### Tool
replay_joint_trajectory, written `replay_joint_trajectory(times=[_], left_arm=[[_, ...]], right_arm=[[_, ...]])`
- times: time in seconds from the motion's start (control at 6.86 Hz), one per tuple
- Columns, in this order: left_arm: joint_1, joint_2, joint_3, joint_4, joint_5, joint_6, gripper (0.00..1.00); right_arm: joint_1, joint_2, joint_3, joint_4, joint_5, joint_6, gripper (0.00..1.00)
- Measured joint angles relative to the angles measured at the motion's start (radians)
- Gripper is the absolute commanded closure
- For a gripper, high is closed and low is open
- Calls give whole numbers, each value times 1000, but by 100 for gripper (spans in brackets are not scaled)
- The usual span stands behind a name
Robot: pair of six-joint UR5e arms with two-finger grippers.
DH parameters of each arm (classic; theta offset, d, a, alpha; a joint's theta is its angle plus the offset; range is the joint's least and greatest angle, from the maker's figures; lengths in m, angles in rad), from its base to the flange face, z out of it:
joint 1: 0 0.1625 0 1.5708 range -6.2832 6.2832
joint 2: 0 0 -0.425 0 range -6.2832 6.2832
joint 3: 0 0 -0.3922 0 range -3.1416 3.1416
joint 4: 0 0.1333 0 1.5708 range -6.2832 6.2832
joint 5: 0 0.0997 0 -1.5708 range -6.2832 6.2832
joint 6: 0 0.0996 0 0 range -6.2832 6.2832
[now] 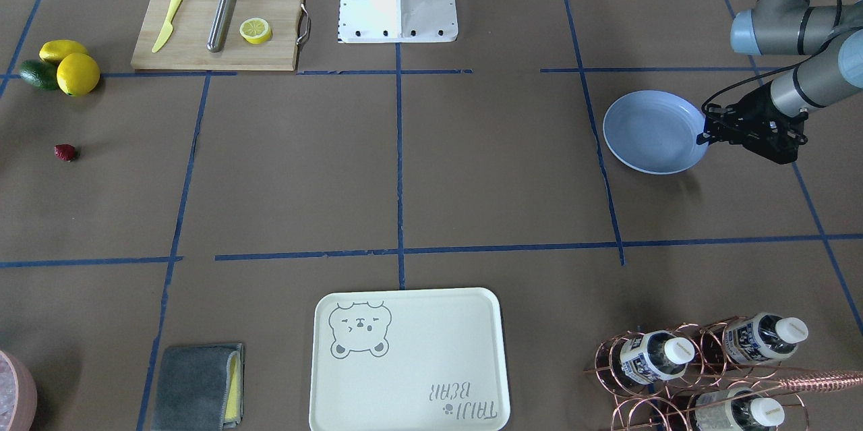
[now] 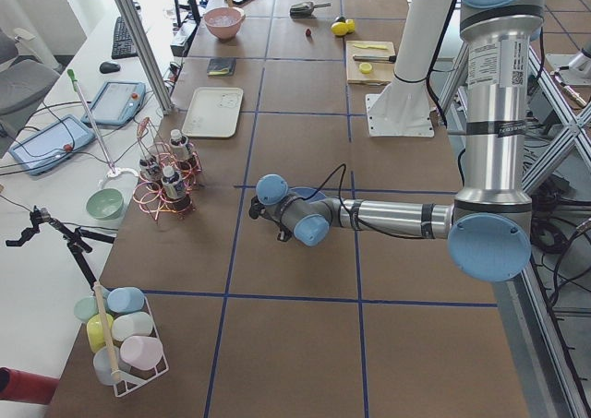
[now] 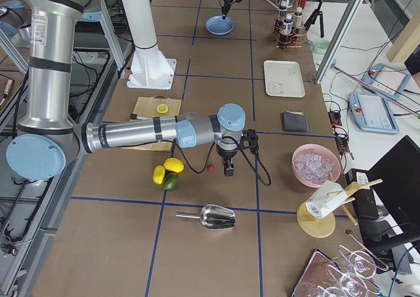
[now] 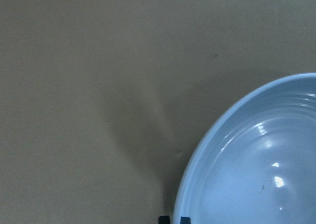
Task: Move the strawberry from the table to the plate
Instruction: 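Grip the plate rim with the left gripper and slide it toward the table center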
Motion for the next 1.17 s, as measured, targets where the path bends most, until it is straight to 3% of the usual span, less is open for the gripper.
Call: replay_joint_trajectory(times=[0.29, 0.58, 0.88, 1.17], left_arm=[[14, -97, -82, -2, -1, -272, 100], [121, -272, -91, 0, 12, -563, 100], [295, -446, -62, 3, 116, -786, 100], [389, -563, 27, -5, 219, -849, 100]], right_arm=[[0, 1, 1, 0, 0, 0, 0], [-1, 2, 0, -1, 0, 0, 0], [-1, 4, -3, -1, -1, 0, 0], [-1, 5, -4, -1, -2, 0, 0]])
